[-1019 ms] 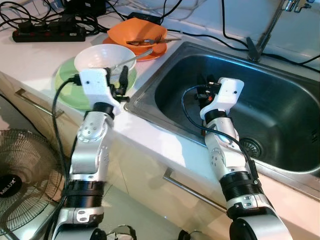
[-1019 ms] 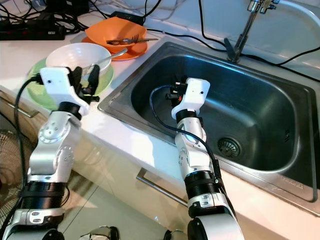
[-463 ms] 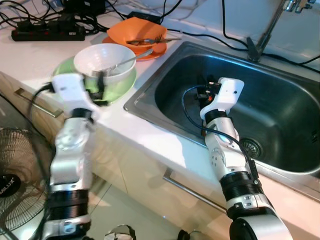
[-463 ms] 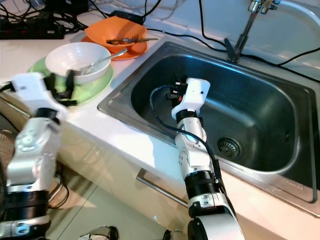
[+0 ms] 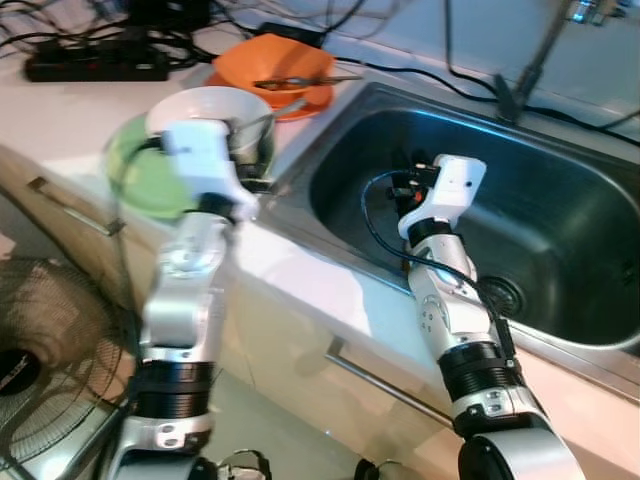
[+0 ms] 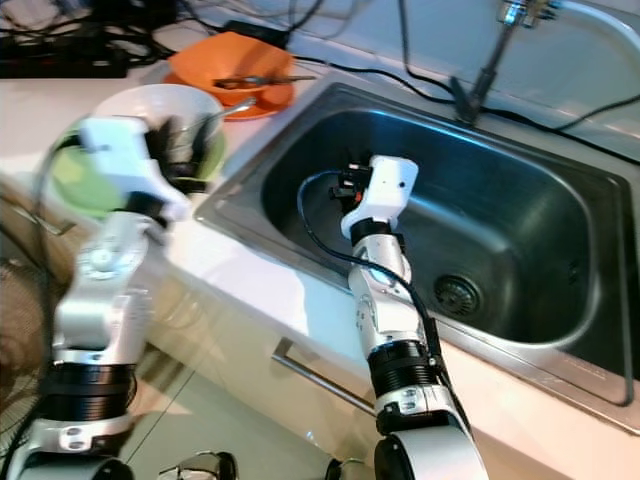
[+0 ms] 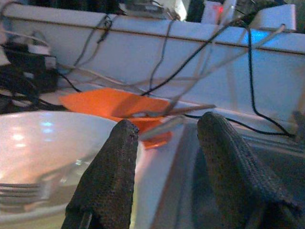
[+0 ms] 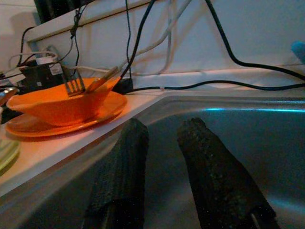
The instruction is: Kitchen organization
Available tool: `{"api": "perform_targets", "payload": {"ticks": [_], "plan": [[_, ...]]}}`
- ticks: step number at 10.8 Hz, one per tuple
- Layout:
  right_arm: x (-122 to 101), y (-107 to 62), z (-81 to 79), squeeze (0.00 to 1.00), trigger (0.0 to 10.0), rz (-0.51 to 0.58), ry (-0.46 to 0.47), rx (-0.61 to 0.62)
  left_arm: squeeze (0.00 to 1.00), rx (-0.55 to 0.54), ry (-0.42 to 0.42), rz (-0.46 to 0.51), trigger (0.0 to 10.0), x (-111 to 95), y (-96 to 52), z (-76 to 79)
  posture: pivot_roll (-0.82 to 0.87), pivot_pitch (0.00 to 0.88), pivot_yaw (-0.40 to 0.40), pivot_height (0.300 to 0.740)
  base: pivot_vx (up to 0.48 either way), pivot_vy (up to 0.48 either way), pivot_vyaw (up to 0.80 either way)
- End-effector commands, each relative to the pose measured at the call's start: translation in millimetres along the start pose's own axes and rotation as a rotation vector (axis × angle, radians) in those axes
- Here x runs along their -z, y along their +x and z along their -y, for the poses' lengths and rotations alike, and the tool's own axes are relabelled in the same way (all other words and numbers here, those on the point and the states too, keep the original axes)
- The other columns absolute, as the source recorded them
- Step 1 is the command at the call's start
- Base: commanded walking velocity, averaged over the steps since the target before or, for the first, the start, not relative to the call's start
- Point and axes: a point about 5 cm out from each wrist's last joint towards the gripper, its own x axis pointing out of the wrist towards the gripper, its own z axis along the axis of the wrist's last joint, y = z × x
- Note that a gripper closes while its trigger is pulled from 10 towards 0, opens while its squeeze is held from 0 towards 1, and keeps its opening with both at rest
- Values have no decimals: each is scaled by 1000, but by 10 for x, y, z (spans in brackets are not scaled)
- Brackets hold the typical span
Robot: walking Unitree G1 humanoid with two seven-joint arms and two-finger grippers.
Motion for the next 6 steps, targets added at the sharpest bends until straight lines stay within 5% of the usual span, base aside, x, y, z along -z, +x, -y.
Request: {"api": "perform_targets", "payload": {"ticks": [1, 6], "plan": [[44, -20, 54, 0, 10000, -14, -4, 24, 0, 32, -5, -12, 10000, 42, 45, 60, 86, 102, -32, 740, 0, 0, 0], [32, -28, 88, 0, 10000, -8, -11, 32, 0, -29, -26, -40, 10000, 134, 92, -34, 74, 97, -26, 740, 0, 0, 0]]}}
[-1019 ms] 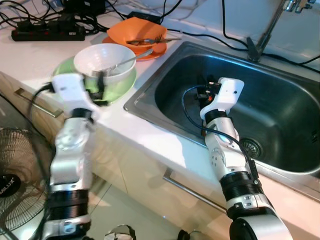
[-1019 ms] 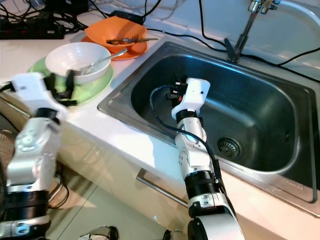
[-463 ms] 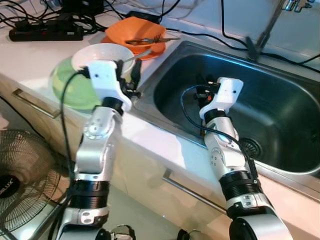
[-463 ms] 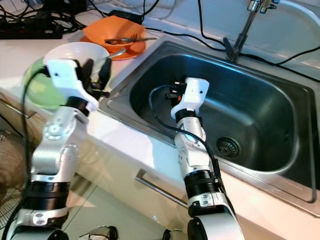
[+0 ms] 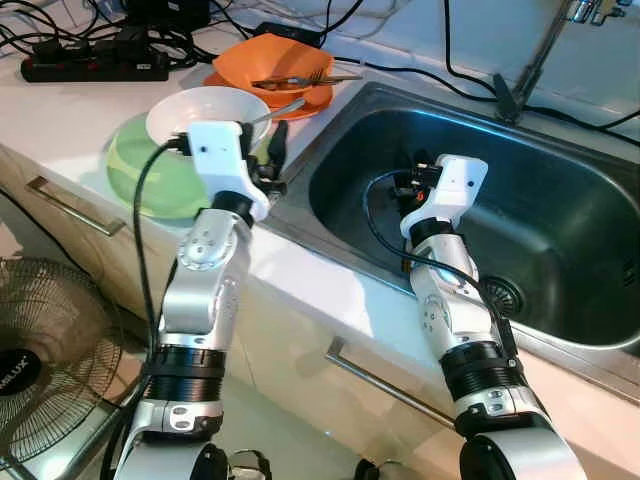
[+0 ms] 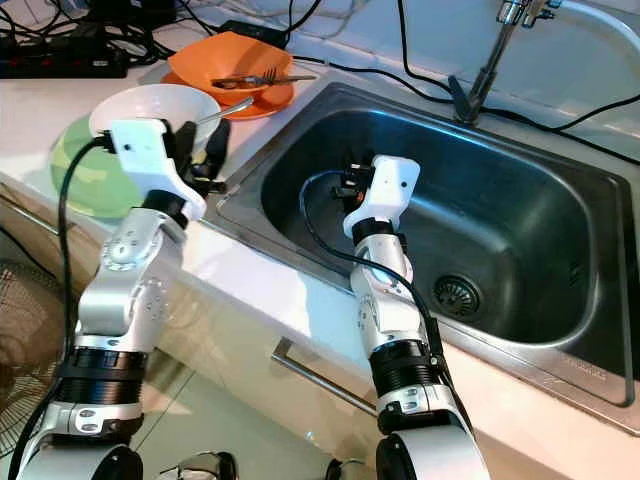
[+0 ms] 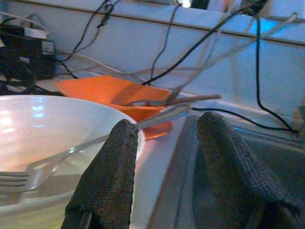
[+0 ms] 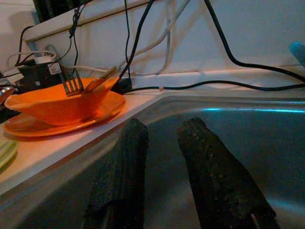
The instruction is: Kitchen organization
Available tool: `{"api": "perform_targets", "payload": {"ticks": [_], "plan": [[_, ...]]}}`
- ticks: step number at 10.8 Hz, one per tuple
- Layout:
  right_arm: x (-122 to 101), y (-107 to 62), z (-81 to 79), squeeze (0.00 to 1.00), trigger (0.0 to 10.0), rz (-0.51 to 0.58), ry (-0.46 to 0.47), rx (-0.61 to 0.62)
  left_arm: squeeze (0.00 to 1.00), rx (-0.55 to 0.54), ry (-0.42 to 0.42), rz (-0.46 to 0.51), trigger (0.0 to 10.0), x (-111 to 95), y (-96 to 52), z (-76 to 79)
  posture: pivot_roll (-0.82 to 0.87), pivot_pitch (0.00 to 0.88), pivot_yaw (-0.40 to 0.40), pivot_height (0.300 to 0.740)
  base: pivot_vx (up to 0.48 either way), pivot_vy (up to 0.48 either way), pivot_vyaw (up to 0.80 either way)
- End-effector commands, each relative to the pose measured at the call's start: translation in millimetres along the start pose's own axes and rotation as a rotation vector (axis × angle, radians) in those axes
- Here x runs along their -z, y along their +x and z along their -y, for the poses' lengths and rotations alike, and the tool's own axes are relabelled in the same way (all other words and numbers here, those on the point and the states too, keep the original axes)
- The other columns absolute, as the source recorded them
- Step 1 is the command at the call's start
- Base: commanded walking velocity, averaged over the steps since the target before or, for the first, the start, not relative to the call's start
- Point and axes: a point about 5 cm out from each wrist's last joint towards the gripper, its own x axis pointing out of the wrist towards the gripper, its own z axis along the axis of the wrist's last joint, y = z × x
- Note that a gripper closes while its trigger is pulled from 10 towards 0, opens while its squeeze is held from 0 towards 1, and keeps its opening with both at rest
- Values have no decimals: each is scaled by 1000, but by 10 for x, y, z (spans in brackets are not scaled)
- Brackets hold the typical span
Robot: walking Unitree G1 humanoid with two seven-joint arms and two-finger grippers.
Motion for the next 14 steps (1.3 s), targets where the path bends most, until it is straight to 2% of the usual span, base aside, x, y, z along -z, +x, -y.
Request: {"api": "perform_targets", "payload": {"ticks": [1, 4, 9, 13, 14], "plan": [[27, -22, 66, 0, 10000, -6, -6, 26, 0, -22, -5, -6, 10000, 30, -24, -41, 75, 94, -28, 740, 0, 0, 0], [24, -16, 54, 0, 10000, -6, -6, 20, 0, -73, -5, -14, 10000, 43, -93, -165, 80, 95, -36, 740, 0, 0, 0], [26, -8, 63, 0, 10000, -11, -9, 19, 0, -124, 0, -8, 10000, -3, -159, -286, 88, 103, -47, 740, 0, 0, 0], [34, -1, 50, 0, 10000, -18, -6, 11, 0, -232, 8, -25, 10000, -27, -329, -547, 98, 112, -53, 740, 0, 0, 0], [35, -1, 47, 0, 10000, -18, -5, 10, 0, -257, 34, -24, 10000, -51, -359, -621, 99, 113, -53, 740, 0, 0, 0]]}}
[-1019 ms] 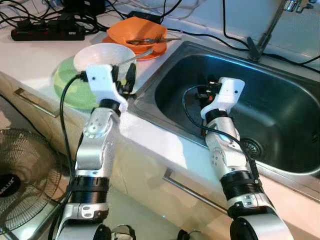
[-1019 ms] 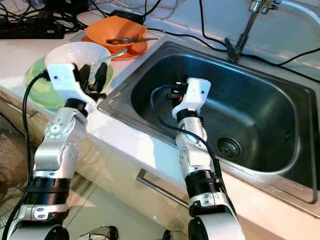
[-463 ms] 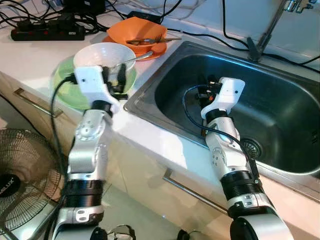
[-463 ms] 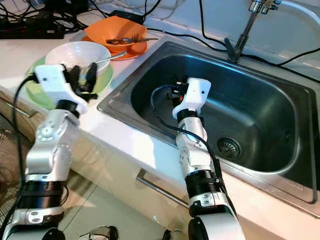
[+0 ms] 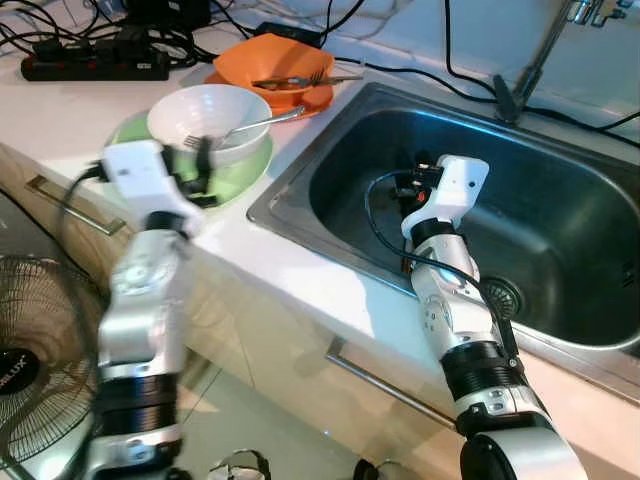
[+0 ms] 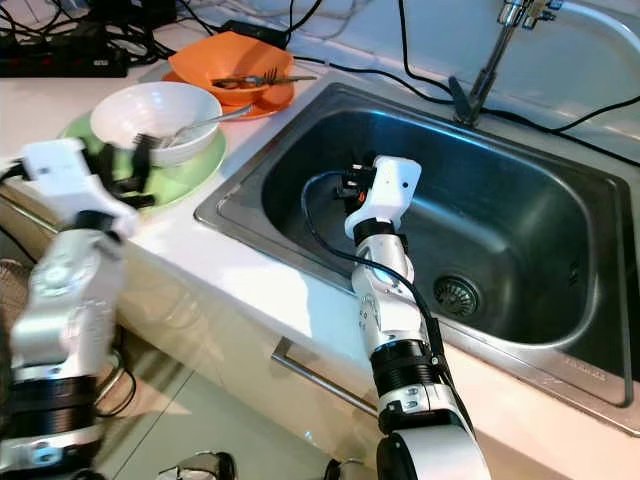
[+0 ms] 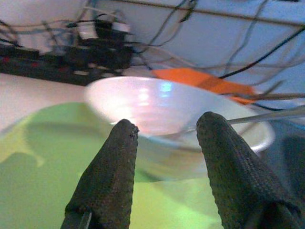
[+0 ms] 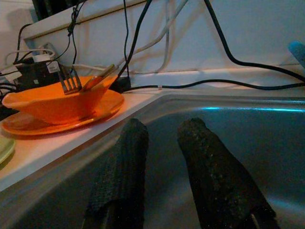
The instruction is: Kitchen organization
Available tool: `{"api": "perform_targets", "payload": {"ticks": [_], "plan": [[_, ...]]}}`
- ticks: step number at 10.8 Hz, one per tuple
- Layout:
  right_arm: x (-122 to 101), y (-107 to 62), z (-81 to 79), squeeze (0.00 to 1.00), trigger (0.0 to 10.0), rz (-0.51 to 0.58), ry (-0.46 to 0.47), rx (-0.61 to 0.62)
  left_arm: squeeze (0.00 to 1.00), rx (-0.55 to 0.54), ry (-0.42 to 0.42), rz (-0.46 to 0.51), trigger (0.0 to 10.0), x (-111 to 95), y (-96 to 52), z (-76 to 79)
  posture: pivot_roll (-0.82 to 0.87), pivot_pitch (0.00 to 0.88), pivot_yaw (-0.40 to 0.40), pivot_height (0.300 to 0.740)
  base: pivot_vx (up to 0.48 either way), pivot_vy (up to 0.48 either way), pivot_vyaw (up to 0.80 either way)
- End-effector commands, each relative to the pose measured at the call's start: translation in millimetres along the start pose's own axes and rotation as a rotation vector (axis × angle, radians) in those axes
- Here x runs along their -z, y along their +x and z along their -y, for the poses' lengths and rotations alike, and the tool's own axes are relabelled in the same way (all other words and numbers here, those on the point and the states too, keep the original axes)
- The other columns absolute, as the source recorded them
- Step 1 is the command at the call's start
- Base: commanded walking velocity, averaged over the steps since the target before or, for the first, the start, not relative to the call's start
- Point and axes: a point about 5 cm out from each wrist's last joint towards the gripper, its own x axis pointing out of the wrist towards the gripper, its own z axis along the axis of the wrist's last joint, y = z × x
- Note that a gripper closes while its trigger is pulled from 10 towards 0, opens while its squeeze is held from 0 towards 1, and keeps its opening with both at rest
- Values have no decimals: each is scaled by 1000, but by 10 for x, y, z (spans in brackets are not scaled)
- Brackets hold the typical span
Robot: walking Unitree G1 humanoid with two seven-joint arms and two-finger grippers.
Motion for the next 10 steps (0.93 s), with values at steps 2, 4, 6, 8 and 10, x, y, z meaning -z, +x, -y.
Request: {"api": "perform_targets", "payload": {"ticks": [2, 4, 6, 8, 10], "plan": [[28, -3, 23, 0, 10000, -12, -3, 9, 0, 106, -5, 44, 10000, -123, 34, 263, 97, 110, -50, 740, 0, 0, 0], [28, -4, 27, 0, 10000, -9, -4, 12, 0, 175, -40, 51, 10000, -134, 48, 464, 88, 101, -45, 740, 0, 0, 0], [29, -6, 41, 0, 10000, -8, -8, 17, 0, 246, -61, 47, 10000, -124, 83, 647, 83, 96, -40, 740, 0, 0, 0], [24, -10, 39, 0, 10000, -4, -9, 19, 0, 260, -76, 37, 10000, -102, 146, 695, 74, 86, -32, 740, 0, 0, 0], [20, -4, 48, 0, 10000, -2, -11, 20, 0, 265, -81, 9, 10000, -25, 172, 716, 77, 78, -31, 740, 0, 0, 0]]}}
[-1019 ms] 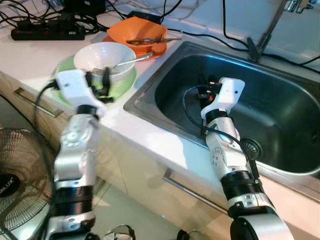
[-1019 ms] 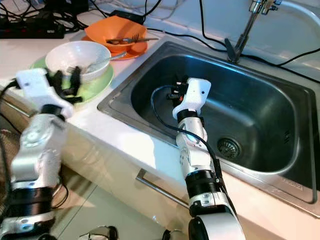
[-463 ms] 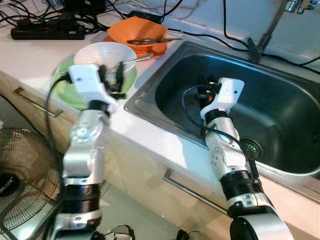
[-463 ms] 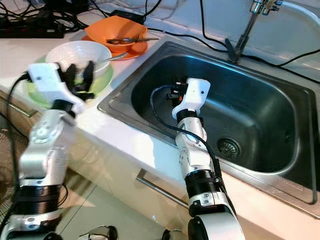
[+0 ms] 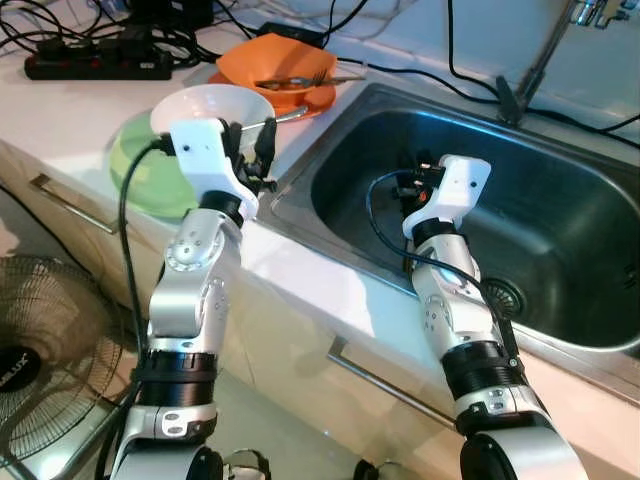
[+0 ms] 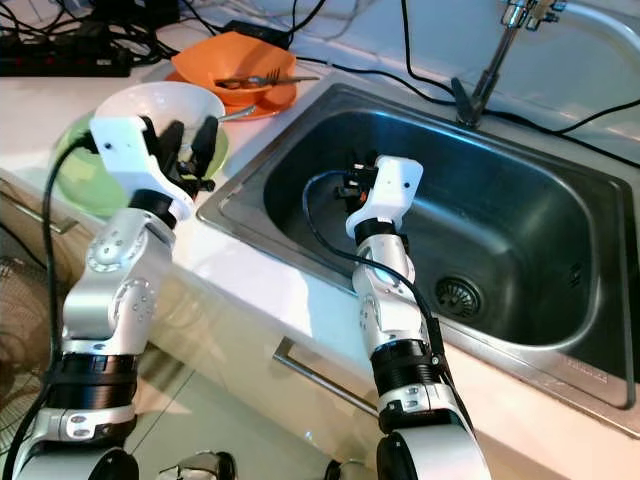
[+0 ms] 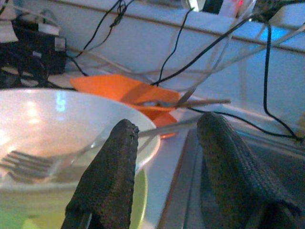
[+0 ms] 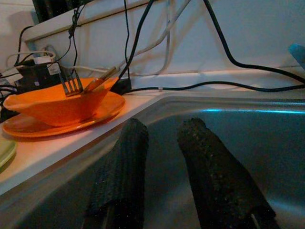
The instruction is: Kitchen organization
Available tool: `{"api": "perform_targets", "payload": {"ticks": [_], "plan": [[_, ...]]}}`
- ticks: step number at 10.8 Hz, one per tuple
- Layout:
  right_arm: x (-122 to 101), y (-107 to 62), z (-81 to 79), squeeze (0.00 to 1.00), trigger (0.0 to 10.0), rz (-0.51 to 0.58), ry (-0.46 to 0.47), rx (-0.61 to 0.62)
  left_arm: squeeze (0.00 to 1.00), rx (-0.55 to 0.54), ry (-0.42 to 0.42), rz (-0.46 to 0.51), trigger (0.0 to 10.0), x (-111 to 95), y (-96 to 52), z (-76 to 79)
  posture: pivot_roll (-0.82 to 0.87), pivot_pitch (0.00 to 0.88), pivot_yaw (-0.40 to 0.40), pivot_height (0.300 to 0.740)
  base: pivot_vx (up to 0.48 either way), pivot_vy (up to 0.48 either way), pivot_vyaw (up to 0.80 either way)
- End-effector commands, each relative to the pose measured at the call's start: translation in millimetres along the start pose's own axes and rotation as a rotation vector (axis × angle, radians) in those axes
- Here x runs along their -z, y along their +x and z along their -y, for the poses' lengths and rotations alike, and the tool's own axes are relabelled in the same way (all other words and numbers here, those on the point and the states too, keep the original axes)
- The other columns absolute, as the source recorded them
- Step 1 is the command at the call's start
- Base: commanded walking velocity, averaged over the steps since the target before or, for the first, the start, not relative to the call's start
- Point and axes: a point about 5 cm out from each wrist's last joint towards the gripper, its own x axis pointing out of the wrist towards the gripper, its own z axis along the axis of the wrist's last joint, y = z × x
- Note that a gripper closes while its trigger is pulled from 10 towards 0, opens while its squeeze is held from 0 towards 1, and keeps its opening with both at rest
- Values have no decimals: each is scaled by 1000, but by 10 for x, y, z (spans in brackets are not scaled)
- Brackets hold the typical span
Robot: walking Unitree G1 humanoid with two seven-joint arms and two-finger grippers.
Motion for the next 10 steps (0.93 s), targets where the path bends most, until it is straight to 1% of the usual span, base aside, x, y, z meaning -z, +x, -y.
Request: {"api": "perform_targets", "payload": {"ticks": [1, 2, 3, 6, 10], "plan": [[27, -5, 29, 0, 10000, -9, -11, 11, 0, 12, -9, -1, 10000, 7, 44, 36, 75, 75, -30, 740, 0, 0, 0], [22, -3, 23, 0, 10000, -6, -10, 10, 0, 6, -25, -2, 10000, 18, 54, 36, 72, 73, -29, 740, 0, 0, 0], [21, -3, 22, 0, 10000, -5, -10, 9, 0, 8, -22, -3, 10000, 19, 54, 35, 69, 70, -27, 740, 0, 0, 0], [16, 3, 35, 0, 10000, -5, -12, 12, 0, -53, -15, 3, 10000, 5, 12, -104, 79, 80, -34, 740, 0, 0, 0], [25, 3, 19, 0, 10000, -10, -9, 6, 0, -100, -11, -2, 10000, -13, -63, -226, 81, 89, -38, 740, 0, 0, 0]]}}
